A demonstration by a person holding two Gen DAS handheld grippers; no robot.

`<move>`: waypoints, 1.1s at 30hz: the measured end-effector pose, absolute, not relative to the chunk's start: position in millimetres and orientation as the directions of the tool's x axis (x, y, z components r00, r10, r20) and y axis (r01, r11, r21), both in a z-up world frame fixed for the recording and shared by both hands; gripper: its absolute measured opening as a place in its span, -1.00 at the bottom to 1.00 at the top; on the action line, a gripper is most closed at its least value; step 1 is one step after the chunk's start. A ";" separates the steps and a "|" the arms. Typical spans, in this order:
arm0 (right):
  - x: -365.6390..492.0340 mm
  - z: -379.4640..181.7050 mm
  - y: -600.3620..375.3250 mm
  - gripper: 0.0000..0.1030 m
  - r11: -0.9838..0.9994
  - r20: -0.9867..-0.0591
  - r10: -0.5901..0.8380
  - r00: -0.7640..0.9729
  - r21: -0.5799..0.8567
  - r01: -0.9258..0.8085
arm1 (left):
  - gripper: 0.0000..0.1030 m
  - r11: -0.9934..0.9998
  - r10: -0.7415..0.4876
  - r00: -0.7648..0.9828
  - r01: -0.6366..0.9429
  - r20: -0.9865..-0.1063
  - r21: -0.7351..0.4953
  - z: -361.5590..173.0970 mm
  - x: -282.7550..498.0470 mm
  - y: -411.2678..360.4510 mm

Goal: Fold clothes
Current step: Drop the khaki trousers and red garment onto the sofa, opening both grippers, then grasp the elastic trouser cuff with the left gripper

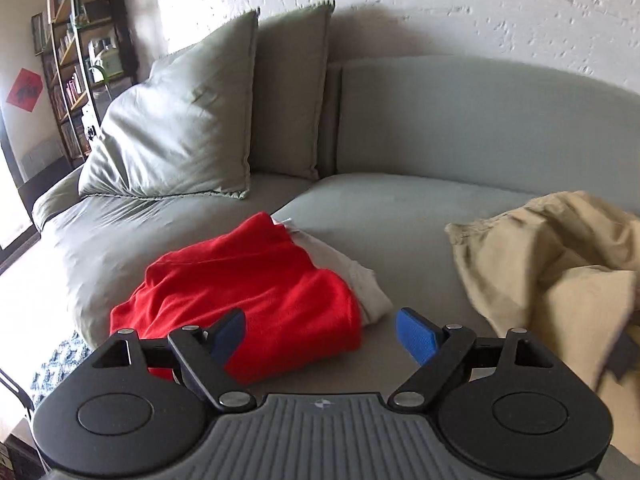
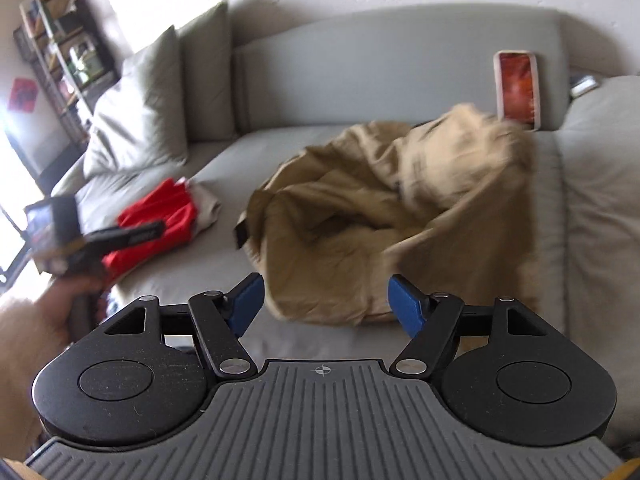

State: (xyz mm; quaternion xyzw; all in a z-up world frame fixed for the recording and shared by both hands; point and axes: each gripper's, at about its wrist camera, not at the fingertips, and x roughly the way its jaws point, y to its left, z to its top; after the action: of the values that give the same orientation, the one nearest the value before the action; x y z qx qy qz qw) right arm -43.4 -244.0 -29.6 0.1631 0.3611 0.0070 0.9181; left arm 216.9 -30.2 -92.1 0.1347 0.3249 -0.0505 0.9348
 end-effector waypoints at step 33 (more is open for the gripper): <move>-25.6 -31.4 -260.8 0.49 0.943 -0.710 0.010 0.704 0.241 0.229 | 0.10 0.964 -0.262 0.688 0.157 -0.676 -0.215 -40.0 150.1 34.4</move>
State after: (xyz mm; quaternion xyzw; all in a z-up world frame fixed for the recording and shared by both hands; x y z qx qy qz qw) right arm -25.6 -260.8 -31.4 0.1576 0.3797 -0.0603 0.9096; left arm 150.1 34.4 -40.0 -0.0700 0.3778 -0.1144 0.9161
